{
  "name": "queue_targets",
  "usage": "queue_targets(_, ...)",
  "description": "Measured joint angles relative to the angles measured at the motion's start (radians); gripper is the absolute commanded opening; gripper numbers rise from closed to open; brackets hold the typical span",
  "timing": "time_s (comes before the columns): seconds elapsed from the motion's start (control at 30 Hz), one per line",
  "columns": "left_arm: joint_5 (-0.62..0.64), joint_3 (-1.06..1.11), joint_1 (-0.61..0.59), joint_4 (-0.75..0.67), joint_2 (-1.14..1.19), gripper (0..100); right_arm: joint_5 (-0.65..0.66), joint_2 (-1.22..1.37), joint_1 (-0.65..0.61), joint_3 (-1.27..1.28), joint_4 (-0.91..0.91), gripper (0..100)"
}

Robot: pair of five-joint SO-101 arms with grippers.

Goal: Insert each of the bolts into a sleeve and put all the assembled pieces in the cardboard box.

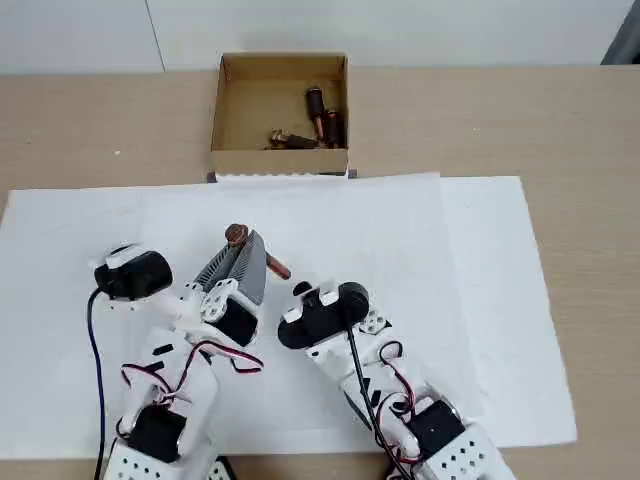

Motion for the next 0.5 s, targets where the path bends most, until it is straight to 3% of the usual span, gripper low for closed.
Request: queue_targets(0.5, 0.0, 0.0, 0.052, 0.023, 0.0, 0, 0.043, 0.0, 0.0, 0.0, -0.018, 0.3)
